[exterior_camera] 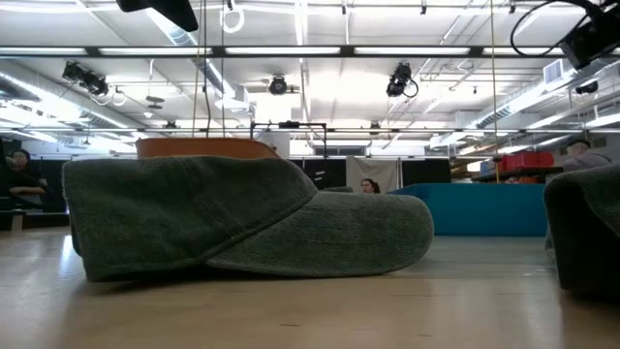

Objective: Pick & Place hat
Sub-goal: Put the brown cap into the orange bin

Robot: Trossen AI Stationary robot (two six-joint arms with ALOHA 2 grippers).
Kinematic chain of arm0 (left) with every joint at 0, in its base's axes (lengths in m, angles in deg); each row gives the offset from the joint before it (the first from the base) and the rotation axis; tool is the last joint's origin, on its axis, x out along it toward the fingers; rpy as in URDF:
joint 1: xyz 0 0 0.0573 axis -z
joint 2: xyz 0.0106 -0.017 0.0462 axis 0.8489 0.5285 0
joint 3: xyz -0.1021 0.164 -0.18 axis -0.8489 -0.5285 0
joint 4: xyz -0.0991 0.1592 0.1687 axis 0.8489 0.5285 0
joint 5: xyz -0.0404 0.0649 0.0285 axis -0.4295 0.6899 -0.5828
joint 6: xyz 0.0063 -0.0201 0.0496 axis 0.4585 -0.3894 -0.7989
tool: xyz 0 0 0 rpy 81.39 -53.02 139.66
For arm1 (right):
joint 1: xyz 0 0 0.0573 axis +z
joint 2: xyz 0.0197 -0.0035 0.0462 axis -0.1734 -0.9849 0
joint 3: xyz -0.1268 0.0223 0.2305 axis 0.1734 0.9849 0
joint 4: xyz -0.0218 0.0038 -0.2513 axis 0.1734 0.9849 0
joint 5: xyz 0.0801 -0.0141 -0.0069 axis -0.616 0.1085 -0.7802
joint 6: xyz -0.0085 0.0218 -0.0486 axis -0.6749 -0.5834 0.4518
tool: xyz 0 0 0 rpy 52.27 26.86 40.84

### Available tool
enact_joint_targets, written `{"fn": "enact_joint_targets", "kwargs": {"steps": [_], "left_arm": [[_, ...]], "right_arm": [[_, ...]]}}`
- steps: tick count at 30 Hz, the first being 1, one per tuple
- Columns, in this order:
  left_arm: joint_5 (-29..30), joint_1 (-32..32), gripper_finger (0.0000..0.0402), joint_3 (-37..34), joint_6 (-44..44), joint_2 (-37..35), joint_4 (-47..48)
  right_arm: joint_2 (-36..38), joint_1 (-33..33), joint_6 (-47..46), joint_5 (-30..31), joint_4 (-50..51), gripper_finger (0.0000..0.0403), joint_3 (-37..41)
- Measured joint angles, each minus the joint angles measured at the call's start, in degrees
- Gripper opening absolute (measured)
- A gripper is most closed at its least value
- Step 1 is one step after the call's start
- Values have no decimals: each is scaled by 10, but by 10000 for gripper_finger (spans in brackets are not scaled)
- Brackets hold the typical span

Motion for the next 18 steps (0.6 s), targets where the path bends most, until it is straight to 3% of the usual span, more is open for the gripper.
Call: {"fn": "enact_joint_targets", "kwargs": {"steps": [4, 11, 18], "left_arm": [[0, 0, 188, 0, 4, 0, -7], [0, 0, 188, 0, 2, 0, -19], [1, 0, 188, 0, -3, 0, -18]], "right_arm": [[2, 0, -6, -1, 2, 196, 15], [2, 0, -51, -29, -102, 196, 84], [2, -4, -60, -25, -116, 196, 96]]}}
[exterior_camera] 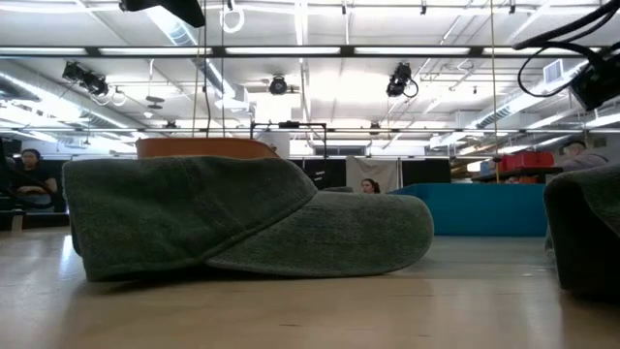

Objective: Pick & Place hat
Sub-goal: Put the brown cap into the orange bin

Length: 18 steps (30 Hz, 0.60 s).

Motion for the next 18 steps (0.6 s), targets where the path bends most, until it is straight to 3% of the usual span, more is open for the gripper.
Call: {"fn": "enact_joint_targets", "kwargs": {"steps": [4, 11, 18], "left_arm": [[0, 0, 188, 0, 0, 0, 0], [0, 0, 188, 0, 0, 0, 0], [0, 0, 188, 0, 0, 0, 0]], "right_arm": [[0, 0, 0, 29, -18, 196, 0], [0, 0, 2, 25, -34, 191, 0], [0, 0, 2, 9, -39, 119, 34]]}}
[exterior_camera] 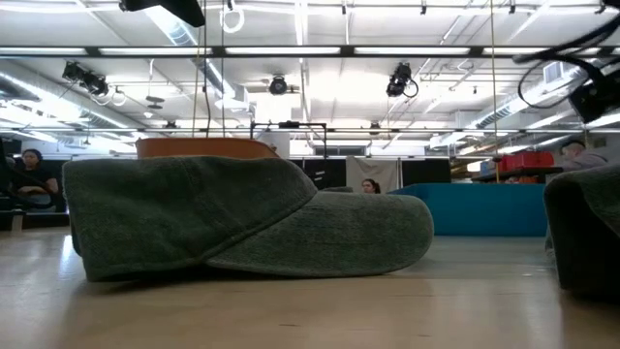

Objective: Pick & Place hat
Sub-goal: Put the brown cap into the orange bin

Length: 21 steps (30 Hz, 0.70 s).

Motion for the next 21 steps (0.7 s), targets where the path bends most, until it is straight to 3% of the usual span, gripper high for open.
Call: {"fn": "enact_joint_targets", "kwargs": {"steps": [6, 12, 16, 21], "left_arm": [[0, 0, 188, 0, 0, 0, 0], [0, -1, 188, 0, 0, 0, -9], [0, -6, 188, 0, -2, 0, -31], [0, -20, 188, 0, -13, -1, -52]], "right_arm": [[0, 0, 16, -27, 2, 16, -9], [0, 0, 95, -23, 0, 10, -81], [0, 0, 201, 29, -41, 6, -145], [0, 0, 379, 168, -140, 4, -207]]}}
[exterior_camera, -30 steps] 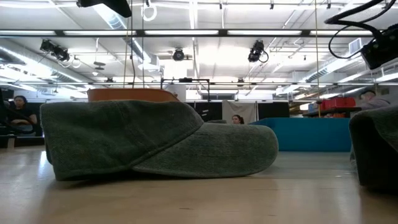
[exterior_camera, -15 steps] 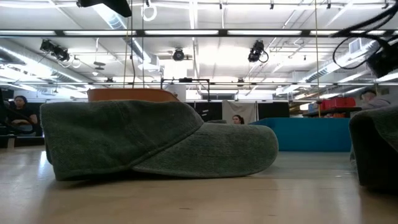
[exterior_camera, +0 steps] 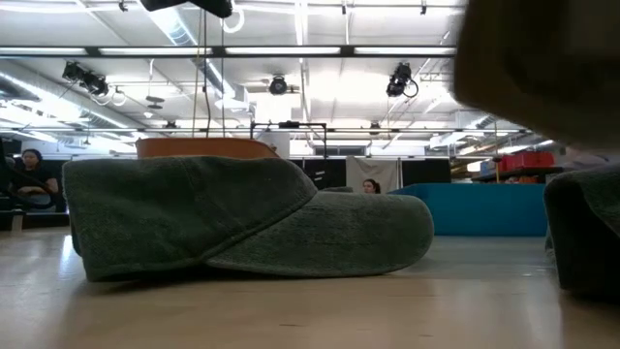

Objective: Pick & Place hat
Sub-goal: Put the brown cap into the orange bin

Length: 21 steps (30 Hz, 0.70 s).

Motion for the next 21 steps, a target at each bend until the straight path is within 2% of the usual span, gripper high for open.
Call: {"fn": "enact_joint_targets", "kwargs": {"steps": [4, 7, 12, 15, 18, 21], "left_arm": [[0, -10, 188, 0, 0, 0, 0], [0, -16, 188, 0, -2, 0, -11], [-3, -17, 188, 5, -13, 0, -8], [-3, -17, 188, 35, -16, 0, 19], [-1, -17, 188, 80, -19, 0, 84], [20, -17, 188, 127, -18, -1, 160]], "right_arm": [[0, 0, 173, 70, -110, 4, -15], [0, -7, 250, 87, -157, 3, -15], [0, -29, 307, 93, -188, 3, -15], [0, -53, 311, 92, -213, 2, -15], [0, -86, 319, 93, -237, 2, -15], [-1, -117, 368, 94, -268, 2, -15]]}}
